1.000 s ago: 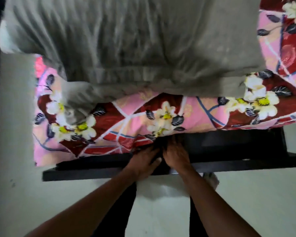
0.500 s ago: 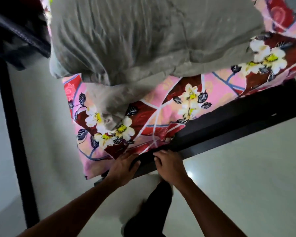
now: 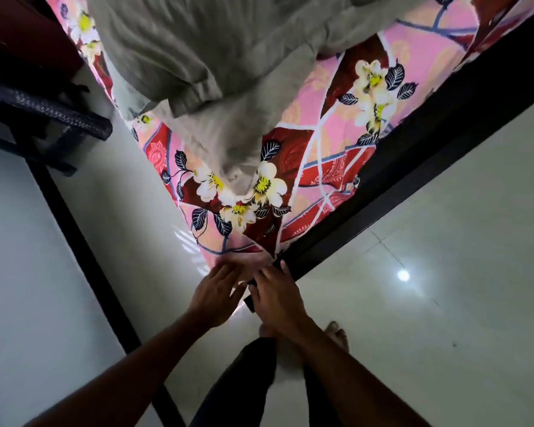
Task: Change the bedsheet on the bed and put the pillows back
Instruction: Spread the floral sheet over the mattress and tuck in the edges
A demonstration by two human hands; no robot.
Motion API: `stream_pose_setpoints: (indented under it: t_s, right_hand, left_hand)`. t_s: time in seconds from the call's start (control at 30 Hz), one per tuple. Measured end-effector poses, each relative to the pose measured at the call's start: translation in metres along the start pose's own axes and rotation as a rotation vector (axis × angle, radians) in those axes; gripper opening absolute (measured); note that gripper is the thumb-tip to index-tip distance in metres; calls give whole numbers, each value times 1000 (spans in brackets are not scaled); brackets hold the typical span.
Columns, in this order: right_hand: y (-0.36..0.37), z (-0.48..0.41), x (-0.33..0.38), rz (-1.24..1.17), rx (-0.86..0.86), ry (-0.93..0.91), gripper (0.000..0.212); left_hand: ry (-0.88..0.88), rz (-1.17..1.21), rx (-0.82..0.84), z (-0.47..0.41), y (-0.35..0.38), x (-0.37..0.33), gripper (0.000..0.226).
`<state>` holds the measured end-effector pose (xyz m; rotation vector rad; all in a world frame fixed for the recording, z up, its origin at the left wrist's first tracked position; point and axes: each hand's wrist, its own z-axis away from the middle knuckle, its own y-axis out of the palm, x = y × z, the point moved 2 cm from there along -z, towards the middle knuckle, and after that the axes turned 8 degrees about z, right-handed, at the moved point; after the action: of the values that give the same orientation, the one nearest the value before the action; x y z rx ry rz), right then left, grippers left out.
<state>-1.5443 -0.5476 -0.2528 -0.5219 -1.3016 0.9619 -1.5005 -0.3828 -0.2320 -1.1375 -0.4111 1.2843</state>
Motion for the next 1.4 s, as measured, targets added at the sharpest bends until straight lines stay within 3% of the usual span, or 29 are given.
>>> stream_pose_setpoints:
  t_s: [0.13,0.3,0.47,0.57,0.63,0.83,1.0,1.13,1.33,1.4]
  right_hand:
    - [15,-21,10,147,57,80,41]
    - [21,-35,8,128,143,157,50]
    - [18,-60,3,193,474,305,65]
    - [19,-85,2,138,567,413,68]
    - [26,-92,9,137,590,472,73]
    - [37,-119,35,134,521,565,65]
    - [36,-115,42,-11,316,647,57]
    - [55,-112,50,-174,83,754,74]
    - [72,-86,100,-297,-540,915,53]
    - [87,-74,118,-252,-627,912,46]
  left_hand:
    - [139,-53,125,-30,-1,20,43]
    - [84,21,286,-71,11,41,60]
    - [137,104,559,-88,3,40,85]
    - [206,66,541,-91,-9,47,70]
    - [271,114,563,-83,-14,49,72]
    - [512,7,561,-81,-43,79,74]
    - [686,22,544,-76,-52,103,73]
    - [702,-106,501,-73,-61,130,63]
    - [773,-261,331,-81,-62,147,55]
    - [835,-300,280,-87,-56,147,49]
